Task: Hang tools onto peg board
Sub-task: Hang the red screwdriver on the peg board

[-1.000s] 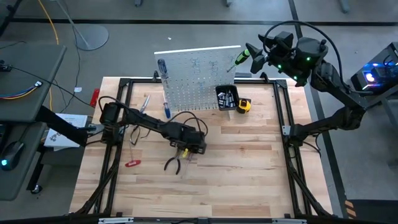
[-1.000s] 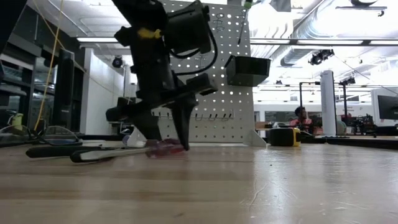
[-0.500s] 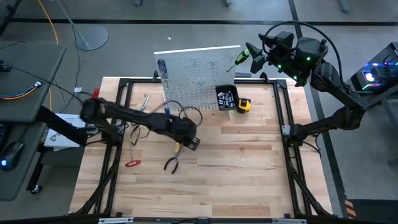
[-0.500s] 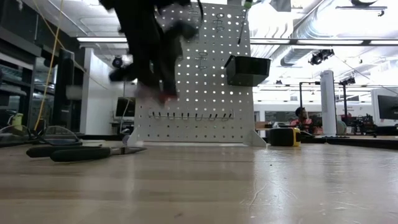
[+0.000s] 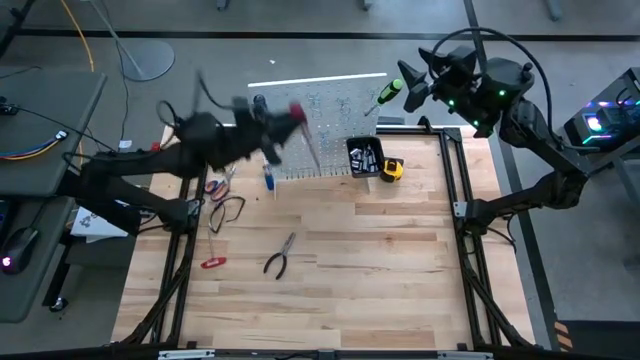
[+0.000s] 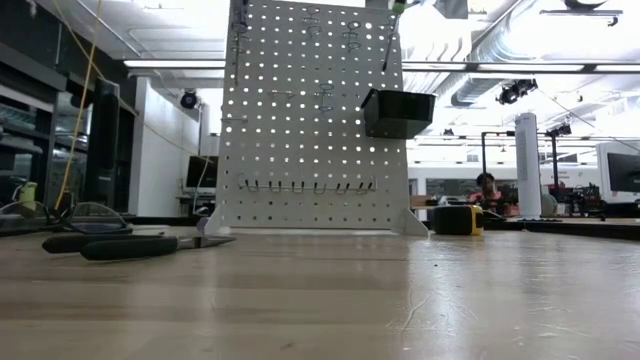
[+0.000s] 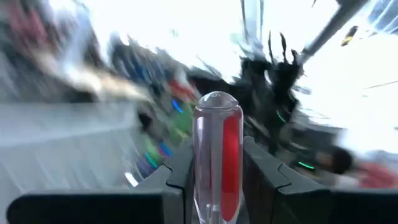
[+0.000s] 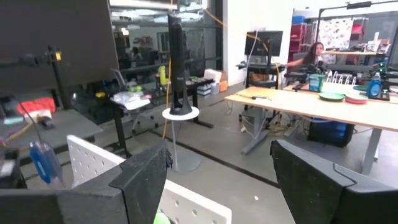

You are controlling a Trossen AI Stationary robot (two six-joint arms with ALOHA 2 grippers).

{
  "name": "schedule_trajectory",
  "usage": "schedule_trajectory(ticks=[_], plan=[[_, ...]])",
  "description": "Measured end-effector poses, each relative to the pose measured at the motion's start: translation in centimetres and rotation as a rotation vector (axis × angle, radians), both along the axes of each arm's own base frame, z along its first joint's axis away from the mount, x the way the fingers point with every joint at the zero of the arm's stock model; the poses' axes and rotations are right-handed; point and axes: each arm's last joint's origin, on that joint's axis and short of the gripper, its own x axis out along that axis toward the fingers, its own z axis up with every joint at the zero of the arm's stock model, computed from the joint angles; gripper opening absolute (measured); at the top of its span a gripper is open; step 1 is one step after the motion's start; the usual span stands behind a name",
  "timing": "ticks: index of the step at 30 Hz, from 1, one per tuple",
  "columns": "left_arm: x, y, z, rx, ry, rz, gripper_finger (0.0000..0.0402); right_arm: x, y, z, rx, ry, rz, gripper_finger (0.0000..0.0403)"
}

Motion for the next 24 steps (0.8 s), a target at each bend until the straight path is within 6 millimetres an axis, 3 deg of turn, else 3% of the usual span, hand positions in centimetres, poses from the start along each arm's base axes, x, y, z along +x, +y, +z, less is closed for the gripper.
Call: schedule_trajectory(ticks=[3, 8, 15, 24], plan=[[-0.1, 1.4, 2.7, 0.177, 0.026, 0.151, 0.0079, 0.0, 0.0, 0.2, -0.007, -0.023, 0.0, 0.0275], [1.0, 3.1, 5.0, 0.339, 0.089, 0.266, 0.0079, 0.0, 0.0, 0.3, 0.001, -0.043, 0.001, 0.0275], [2.8, 4.3, 6.0, 0.432, 0.136, 0.329, 0.0079, 0.0, 0.0, 0.3, 0.008, -0.048, 0.003, 0.0275], [3.0, 4.4, 5.8, 0.451, 0.217, 0.361, 0.0079, 0.0, 0.0, 0.3, 0.004, -0.042, 0.002, 0.0275]])
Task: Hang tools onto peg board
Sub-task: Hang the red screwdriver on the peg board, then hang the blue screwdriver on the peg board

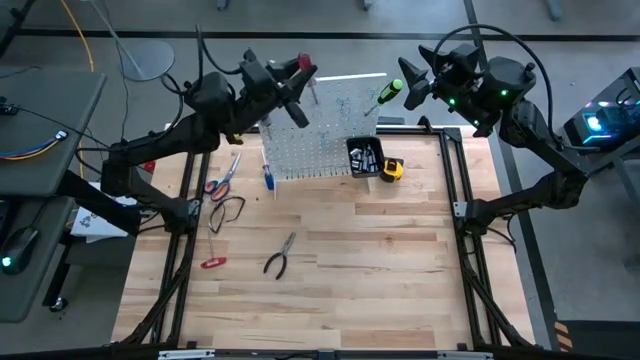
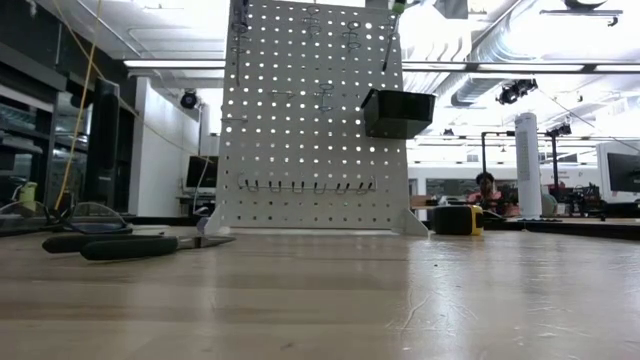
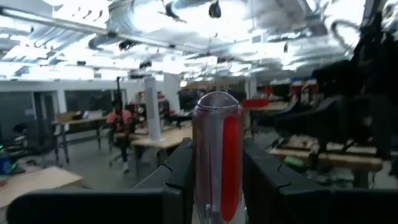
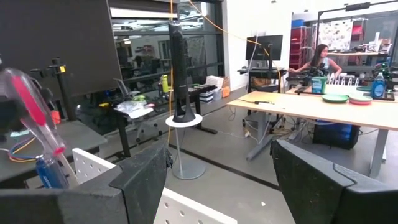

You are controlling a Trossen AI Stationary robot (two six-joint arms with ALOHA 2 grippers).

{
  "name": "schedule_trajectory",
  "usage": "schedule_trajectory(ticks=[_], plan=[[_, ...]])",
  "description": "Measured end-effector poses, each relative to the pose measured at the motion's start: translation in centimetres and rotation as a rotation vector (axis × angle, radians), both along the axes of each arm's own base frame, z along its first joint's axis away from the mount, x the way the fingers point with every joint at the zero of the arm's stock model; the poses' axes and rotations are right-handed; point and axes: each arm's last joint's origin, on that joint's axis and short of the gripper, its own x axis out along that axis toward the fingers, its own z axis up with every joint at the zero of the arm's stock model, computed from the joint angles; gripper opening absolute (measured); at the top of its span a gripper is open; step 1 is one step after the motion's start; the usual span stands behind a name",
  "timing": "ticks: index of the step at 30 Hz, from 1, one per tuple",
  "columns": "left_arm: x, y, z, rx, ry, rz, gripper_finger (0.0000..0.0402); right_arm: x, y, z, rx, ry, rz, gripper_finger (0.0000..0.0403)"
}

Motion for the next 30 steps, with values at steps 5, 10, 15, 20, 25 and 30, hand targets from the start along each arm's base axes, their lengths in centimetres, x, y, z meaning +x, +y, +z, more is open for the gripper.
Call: schedule_trajectory(ticks=[5, 10, 15, 20, 25, 30], plan=[[0.2, 0.5, -0.5, -0.019, 0.039, 0.039, 0.0079, 0.0, 0.0, 0.0, -0.01, 0.012, -0.001, 0.0275], [1.0, 1.4, -1.3, -0.046, 0.057, 0.062, 0.0079, 0.0, 0.0, 0.0, -0.013, 0.015, -0.001, 0.0275], [1.8, 2.2, -2.6, -0.126, 0.098, 0.056, 0.0079, 0.0, 0.0, 0.0, -0.013, 0.016, -0.001, 0.0275], [2.1, 2.3, -3.1, -0.178, 0.096, 0.049, 0.0119, 0.0, 0.0, 0.0, -0.013, 0.016, -0.001, 0.0275], [2.0, 2.2, -3.0, -0.194, 0.082, 0.047, 0.0197, 0.0, 0.0, 0.0, -0.013, 0.015, -0.001, 0.0275], [1.0, 1.8, -2.2, -0.188, 0.061, 0.04, 0.0219, 0.0, 0.0, 0.0, -0.013, 0.015, -0.001, 0.0275]])
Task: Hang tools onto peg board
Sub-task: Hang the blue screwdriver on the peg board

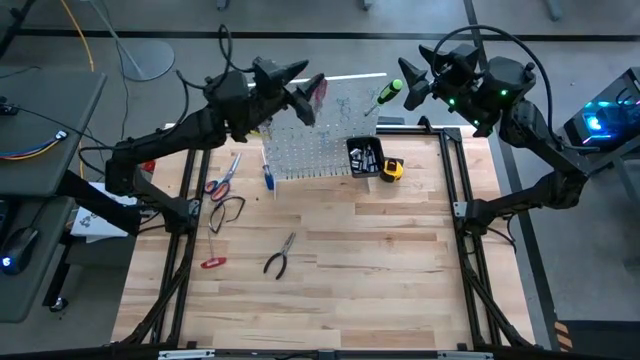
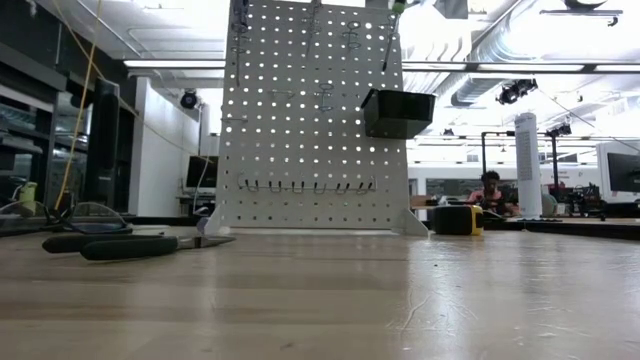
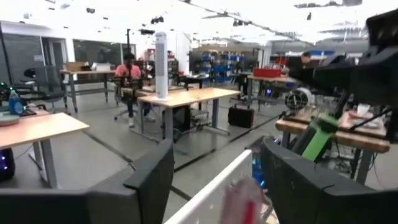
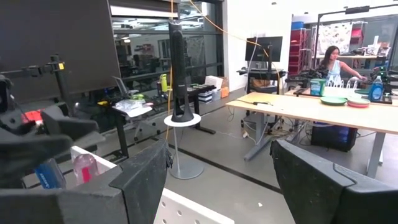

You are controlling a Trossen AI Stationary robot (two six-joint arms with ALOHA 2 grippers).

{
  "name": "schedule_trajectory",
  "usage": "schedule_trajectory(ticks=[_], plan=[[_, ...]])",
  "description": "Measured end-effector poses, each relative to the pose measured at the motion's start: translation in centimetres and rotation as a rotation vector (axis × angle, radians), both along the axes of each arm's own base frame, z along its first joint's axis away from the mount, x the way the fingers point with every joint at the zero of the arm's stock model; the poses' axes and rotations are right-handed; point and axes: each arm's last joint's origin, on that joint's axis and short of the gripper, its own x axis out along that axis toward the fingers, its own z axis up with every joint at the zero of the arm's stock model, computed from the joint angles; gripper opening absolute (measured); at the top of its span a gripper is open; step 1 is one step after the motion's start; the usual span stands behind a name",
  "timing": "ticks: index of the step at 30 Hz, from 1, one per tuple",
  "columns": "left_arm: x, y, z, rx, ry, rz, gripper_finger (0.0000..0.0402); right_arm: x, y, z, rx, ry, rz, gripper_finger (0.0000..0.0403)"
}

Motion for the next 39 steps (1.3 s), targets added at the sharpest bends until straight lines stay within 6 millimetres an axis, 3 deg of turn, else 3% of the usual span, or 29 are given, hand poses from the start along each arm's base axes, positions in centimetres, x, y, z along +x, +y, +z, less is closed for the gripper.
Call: schedule_trajectory(ticks=[3, 7, 10, 13, 16, 21, 25, 30, 35, 39], plan=[[-1.7, -1.0, 1.3, 0.009, -0.034, -0.016, 0.022, 0.0, 0.0, 0.0, 0.0, 0.0, 0.0, 0.0275], [-5.9, -3.5, 3.3, 0.007, -0.043, -0.074, 0.0221, 0.0, 0.0, 0.0, 0.0, 0.0, 0.0, 0.0275], [-9.1, -5.4, 3.1, -0.097, 0.049, -0.144, 0.0222, 0.0, 0.0, 0.0, 0.0, 0.0, 0.0, 0.0275], [-11.3, -6.9, 0.2, -0.335, 0.221, -0.17, 0.0222, 0.0, 0.0, 0.0, 0.0, 0.0, 0.0, 0.0275], [-12.5, -8.6, -4.2, -0.535, 0.34, -0.074, 0.0222, 0.0, 0.0, 0.0, 0.0, 0.0, 0.0, 0.0275], [-13.4, -11.2, -12.1, -0.698, 0.284, 0.065, 0.0223, 0.0, 0.0, 0.0, 0.0, 0.0, -0.003, 0.0275], [-13.3, -11.9, -18.8, -0.856, 0.285, 0.189, 0.0223, 0.0, 0.0, 0.0, 0.006, -0.006, -0.006, 0.0275], [-13.6, -10.7, -24.9, -1.006, 0.188, 0.468, 0.0223, 0.0, 0.0, 0.0, 0.015, -0.017, -0.008, 0.0275], [-13.8, -8.3, -27.8, -1.053, 0.105, 0.688, 0.0223, 0.0, 0.0, 0.0, 0.031, -0.034, -0.007, 0.0275], [-13.2, -6.3, -29.3, -1.068, 0.105, 0.739, 0.0223, 0.0, 0.0, 0.0, 0.034, -0.038, -0.007, 0.0275]])
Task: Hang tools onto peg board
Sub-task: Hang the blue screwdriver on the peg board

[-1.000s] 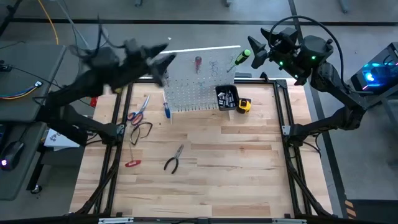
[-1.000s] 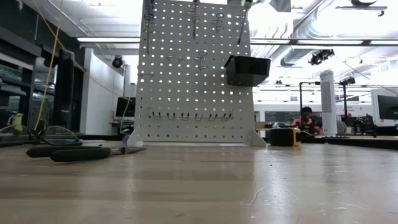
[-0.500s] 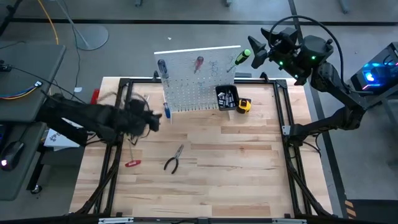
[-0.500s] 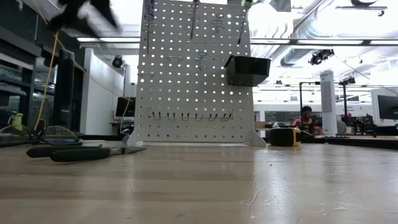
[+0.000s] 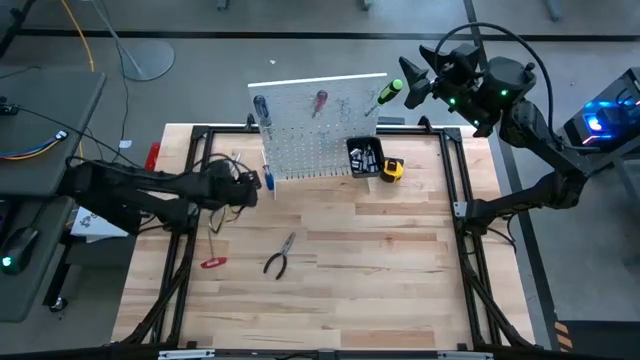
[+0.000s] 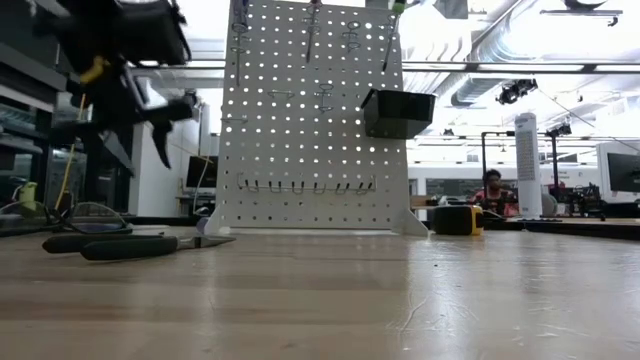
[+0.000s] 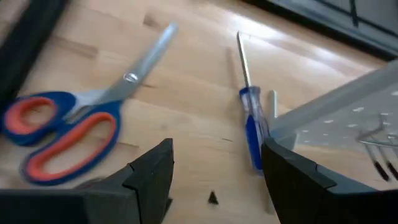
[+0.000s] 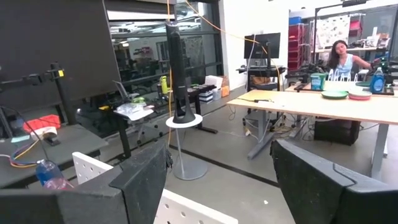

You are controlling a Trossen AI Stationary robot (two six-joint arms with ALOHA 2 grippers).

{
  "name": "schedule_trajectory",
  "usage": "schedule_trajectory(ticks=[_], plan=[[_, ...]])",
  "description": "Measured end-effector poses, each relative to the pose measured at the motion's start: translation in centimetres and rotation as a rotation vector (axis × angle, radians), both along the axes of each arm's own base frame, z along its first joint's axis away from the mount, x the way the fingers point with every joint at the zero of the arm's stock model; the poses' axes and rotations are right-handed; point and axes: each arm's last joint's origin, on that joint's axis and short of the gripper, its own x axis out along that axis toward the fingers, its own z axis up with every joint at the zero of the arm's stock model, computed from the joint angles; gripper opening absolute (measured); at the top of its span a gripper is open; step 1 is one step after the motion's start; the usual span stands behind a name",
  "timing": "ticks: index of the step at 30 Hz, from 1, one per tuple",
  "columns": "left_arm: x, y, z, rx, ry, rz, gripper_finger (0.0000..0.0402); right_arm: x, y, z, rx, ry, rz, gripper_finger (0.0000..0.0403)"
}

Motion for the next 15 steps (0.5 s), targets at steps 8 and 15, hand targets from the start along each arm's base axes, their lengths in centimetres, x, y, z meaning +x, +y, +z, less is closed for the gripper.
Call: schedule_trajectory(ticks=[8, 15], plan=[[1.9, 4.0, -2.2, -0.062, 0.002, -0.021, 0.0223, 0.0, 0.0, 0.0, 0.022, -0.02, 0.015, 0.0275], [3.2, 6.4, -4.2, -0.134, 0.023, -0.107, 0.0223, 0.1, 0.1, -0.1, 0.043, -0.028, 0.027, 0.0275]])
